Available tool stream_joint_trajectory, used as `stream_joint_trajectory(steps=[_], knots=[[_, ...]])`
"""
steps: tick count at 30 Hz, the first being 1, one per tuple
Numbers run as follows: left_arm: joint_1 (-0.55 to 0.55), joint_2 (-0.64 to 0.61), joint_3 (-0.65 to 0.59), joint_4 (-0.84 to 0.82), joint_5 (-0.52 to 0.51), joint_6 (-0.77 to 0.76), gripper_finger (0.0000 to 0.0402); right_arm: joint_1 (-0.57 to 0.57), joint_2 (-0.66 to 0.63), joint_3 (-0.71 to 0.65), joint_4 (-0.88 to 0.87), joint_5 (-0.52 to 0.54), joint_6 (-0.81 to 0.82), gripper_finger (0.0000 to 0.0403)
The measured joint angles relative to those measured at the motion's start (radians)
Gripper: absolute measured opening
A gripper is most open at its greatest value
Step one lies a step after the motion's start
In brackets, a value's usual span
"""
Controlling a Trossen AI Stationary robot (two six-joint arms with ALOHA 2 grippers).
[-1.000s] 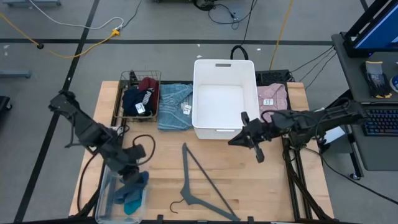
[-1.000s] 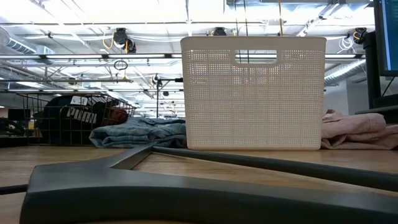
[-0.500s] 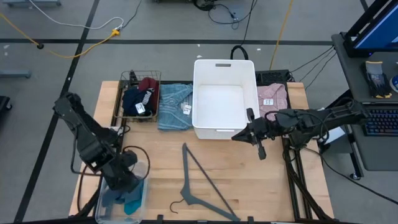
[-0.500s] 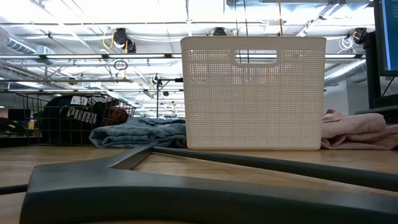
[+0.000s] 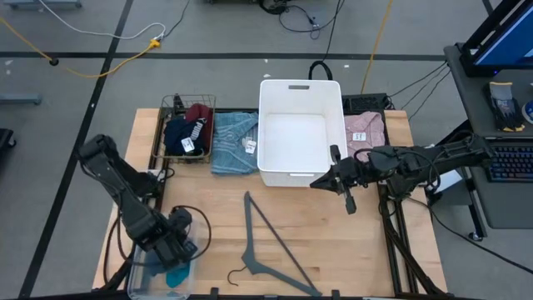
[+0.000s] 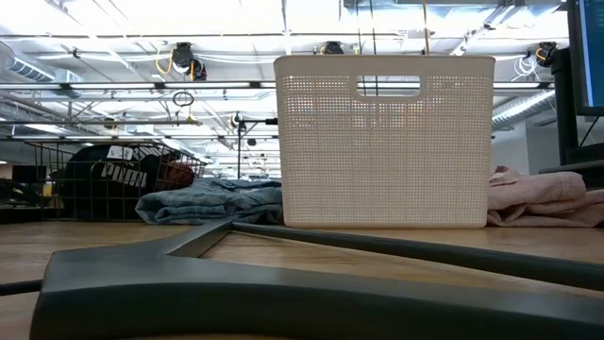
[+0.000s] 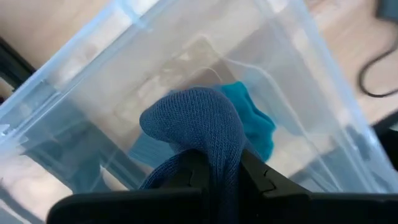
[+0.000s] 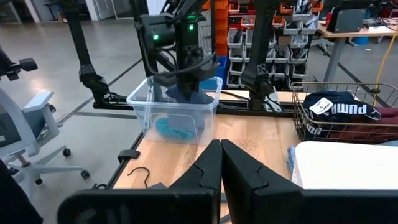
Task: Pick & Place Cloths
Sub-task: Put the blue sock into the transparent bin, then put the blue polo shirt into the white laundry bin
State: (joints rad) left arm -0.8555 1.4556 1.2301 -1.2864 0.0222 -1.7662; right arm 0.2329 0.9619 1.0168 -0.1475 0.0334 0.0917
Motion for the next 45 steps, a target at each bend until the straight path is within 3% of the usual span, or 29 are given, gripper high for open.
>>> stream_joint_trajectory(steps=[13, 25, 34, 39, 45], knots=[[-0.042, 0.05, -0.056, 0.07, -0.005, -0.028, 0.0033, 0.0, 0.0, 0.0, 0.0, -0.003, 0.001, 0.0], [-0.056, 0.048, -0.069, 0.101, -0.015, -0.054, 0.0179, 0.0, 0.0, 0.0, 0.0, -0.004, 0.001, 0.0], [-0.052, -0.014, -0.045, 0.121, 0.124, -0.028, 0.0261, 0.0, 0.0, 0.0, 0.0, -0.007, 0.001, 0.0], [-0.052, -0.125, -0.013, 0.103, 0.058, -0.103, 0.0266, 0.0, 0.0, 0.0, 0.0, -0.008, 0.03, 0.0], [-0.039, -0.242, 0.022, 0.102, -0.159, -0.11, 0.0266, 0.0, 0.0, 0.0, 0.0, -0.008, 0.105, 0.0]])
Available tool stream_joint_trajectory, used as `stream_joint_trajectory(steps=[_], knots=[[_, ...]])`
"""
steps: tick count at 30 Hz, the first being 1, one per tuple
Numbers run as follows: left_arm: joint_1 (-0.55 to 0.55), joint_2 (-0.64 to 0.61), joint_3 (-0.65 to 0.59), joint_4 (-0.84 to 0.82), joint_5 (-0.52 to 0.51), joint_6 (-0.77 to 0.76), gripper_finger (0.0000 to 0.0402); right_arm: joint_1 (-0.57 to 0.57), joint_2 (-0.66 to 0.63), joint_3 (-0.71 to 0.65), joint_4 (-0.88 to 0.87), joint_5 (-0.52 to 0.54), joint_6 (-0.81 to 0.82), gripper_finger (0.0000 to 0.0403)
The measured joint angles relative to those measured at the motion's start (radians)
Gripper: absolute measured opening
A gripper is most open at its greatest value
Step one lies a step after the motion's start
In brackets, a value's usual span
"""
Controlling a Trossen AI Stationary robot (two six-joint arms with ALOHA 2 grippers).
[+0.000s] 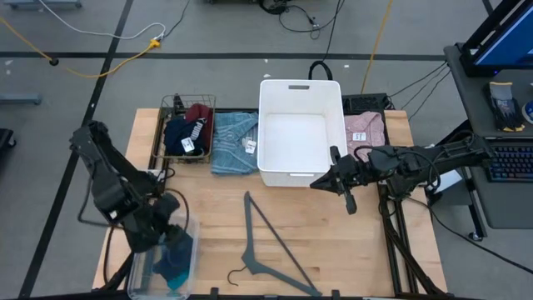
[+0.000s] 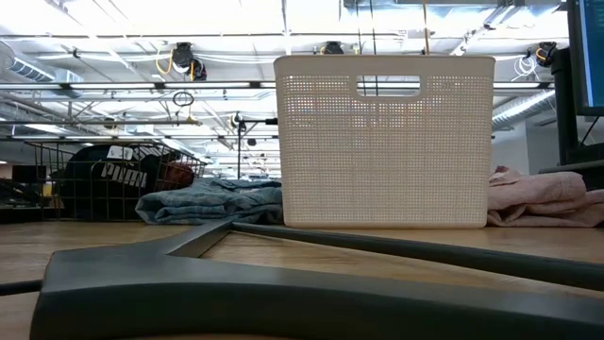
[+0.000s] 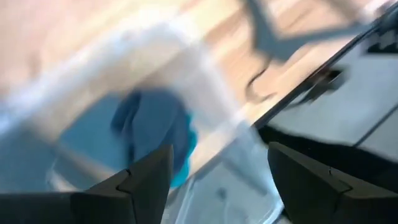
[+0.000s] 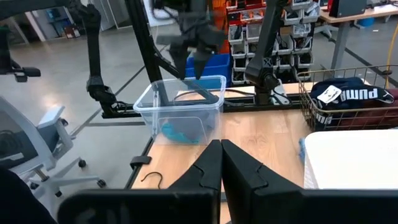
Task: Pick & Place Cloths
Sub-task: Put the blue polo shirt into the white laundry bin
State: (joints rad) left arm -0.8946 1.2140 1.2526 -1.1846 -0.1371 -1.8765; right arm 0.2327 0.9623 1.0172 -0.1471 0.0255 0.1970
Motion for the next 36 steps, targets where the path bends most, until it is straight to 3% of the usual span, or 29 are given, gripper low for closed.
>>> stream_joint_trajectory(steps=[5, 10, 18, 26, 29, 36], knots=[[0.064, -0.046, 0.016, 0.002, -0.157, 0.128, 0.0266, -0.002, 0.0, 0.0, 0.009, 0.0, -0.02, 0.0], [0.186, -0.048, 0.046, 0.011, -0.226, 0.361, 0.0266, -0.004, 0.0, 0.0, 0.016, 0.0, -0.033, 0.0], [0.424, -0.023, 0.049, 0.04, -0.377, 0.893, 0.0266, -0.004, 0.0, 0.0, 0.02, 0.0, -0.033, 0.0], [0.613, 0.081, 0.049, 0.094, -0.491, 1.455, 0.0266, -0.004, -0.033, 0.0, 0.02, 0.0, -0.034, 0.0], [0.662, 0.13, 0.049, 0.084, -0.528, 1.528, 0.0266, -0.004, -0.057, 0.0, 0.019, 0.0, -0.034, 0.0], [0.741, 0.211, 0.033, 0.1, -0.538, 1.497, 0.0266, -0.004, -0.105, 0.0, -0.002, 0.0, -0.034, 0.0]])
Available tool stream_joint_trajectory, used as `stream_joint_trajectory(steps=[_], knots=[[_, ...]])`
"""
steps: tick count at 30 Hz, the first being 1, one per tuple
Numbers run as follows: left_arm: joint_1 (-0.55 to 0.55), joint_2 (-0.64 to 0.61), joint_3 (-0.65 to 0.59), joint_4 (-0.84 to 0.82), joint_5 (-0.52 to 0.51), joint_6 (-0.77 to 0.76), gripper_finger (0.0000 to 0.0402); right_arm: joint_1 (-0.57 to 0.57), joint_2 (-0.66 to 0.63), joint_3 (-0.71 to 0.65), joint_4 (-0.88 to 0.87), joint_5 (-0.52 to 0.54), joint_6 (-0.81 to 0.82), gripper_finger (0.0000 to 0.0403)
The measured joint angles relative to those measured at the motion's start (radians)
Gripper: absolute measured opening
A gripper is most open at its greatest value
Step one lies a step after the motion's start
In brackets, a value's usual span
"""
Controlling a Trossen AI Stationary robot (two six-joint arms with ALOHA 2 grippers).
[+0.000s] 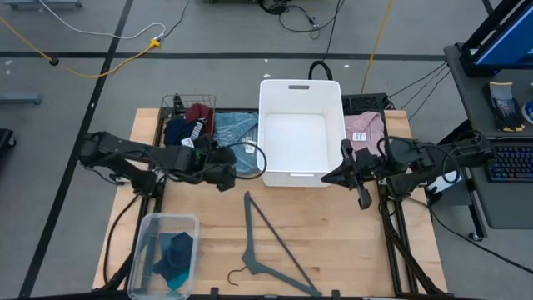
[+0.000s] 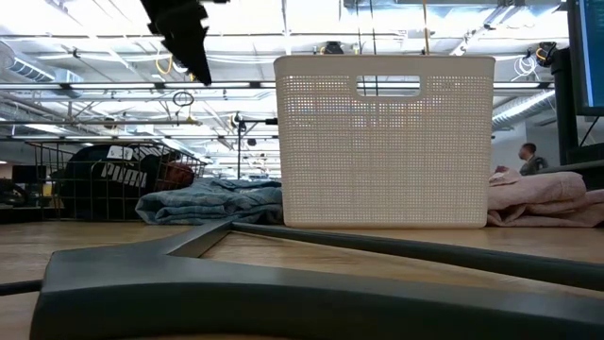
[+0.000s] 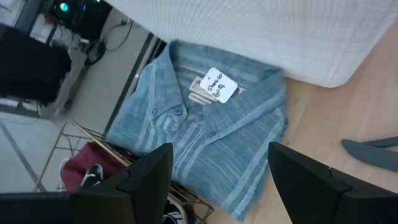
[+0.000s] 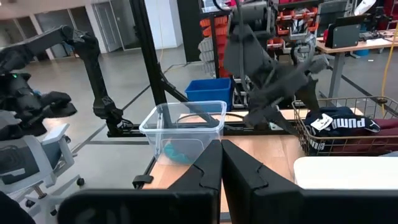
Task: Pick & Place Cloths
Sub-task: Put the blue polo shirt into the white laundry bin
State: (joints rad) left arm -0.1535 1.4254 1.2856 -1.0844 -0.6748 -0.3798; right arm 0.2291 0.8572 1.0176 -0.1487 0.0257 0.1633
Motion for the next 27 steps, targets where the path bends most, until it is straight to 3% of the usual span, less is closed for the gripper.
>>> stream_joint_trajectory(steps=[13, 18, 22, 27], knots=[[0.074, 0.004, -0.26, 0.364, 0.135, 0.095, 0.0266, 0.0, -0.023, 0.0, -0.028, 0.003, -0.028, 0.0], [0.111, 0.004, -0.335, 0.413, 0.189, 0.14, 0.0266, 0.0, -0.023, 0.0, -0.028, 0.007, -0.026, 0.0], [0.121, 0.004, -0.378, 0.492, 0.256, 0.198, 0.0266, 0.0, -0.023, 0.0, -0.028, 0.072, -0.016, 0.0], [0.131, 0.003, -0.437, 0.585, 0.263, 0.255, 0.0266, -0.001, -0.023, 0.0, -0.028, 0.109, -0.011, 0.0]])
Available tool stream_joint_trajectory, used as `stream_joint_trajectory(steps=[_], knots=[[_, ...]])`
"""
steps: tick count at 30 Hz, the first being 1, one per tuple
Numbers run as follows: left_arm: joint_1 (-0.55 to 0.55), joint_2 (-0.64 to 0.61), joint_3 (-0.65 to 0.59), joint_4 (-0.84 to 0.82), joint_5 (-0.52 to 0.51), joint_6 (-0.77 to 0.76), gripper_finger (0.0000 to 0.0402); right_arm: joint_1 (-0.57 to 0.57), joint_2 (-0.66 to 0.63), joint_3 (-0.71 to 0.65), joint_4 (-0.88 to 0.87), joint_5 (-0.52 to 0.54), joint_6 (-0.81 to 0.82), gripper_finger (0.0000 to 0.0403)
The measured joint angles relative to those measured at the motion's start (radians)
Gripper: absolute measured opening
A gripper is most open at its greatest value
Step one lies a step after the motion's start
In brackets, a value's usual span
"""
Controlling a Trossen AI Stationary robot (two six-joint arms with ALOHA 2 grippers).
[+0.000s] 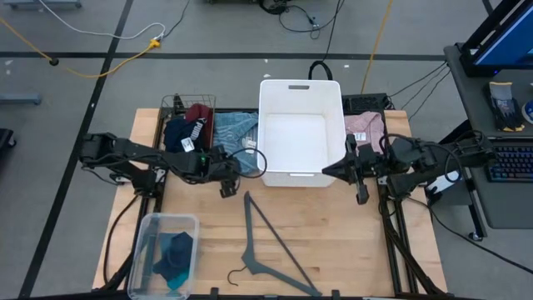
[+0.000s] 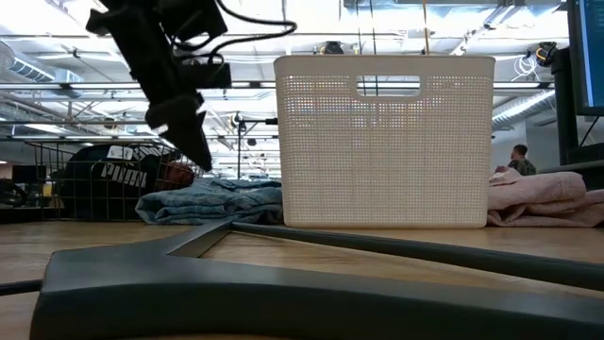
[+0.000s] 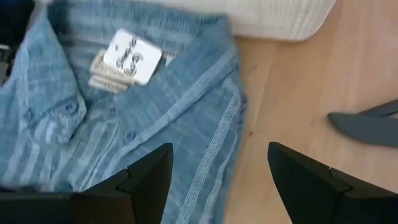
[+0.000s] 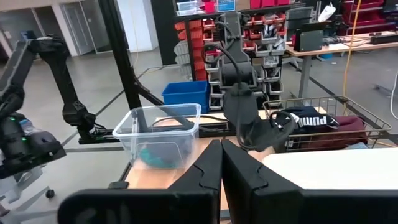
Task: Pick & Place Cloths
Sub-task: Put the blue polo shirt into the white laundry bin
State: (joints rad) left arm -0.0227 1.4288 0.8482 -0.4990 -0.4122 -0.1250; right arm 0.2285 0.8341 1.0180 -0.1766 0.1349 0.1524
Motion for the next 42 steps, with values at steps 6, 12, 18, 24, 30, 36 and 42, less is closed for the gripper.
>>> stream_joint_trajectory(steps=[6, 12, 18, 24, 30, 36, 42], knots=[[0.026, 0.0, -0.045, 0.041, -0.002, 0.026, 0.0266, 0.0, 0.0, 0.0, 0.0, 0.0, 0.0, 0.0], [0.029, 0.03, -0.054, 0.085, 0.017, 0.083, 0.0266, 0.0, 0.0, 0.0, 0.0, 0.008, 0.0, 0.0], [0.029, 0.119, -0.055, 0.106, -0.005, 0.105, 0.0266, 0.0, 0.004, 0.0, 0.0, 0.029, 0.001, 0.0], [0.052, 0.212, -0.055, 0.142, -0.014, 0.09, 0.0266, 0.001, 0.005, 0.0, -0.001, 0.029, 0.004, 0.0], [0.081, 0.278, -0.049, 0.163, 0.061, 0.087, 0.0265, 0.001, 0.005, 0.0, 0.0, 0.029, 0.046, 0.0], [0.08, 0.288, -0.049, 0.168, 0.083, 0.061, 0.0213, 0.001, 0.005, -0.001, -0.001, 0.027, 0.048, 0.0], [0.076, 0.292, -0.051, 0.171, 0.135, -0.006, 0.0113, 0.001, 0.005, -0.001, 0.0, 0.029, 0.046, 0.0]])
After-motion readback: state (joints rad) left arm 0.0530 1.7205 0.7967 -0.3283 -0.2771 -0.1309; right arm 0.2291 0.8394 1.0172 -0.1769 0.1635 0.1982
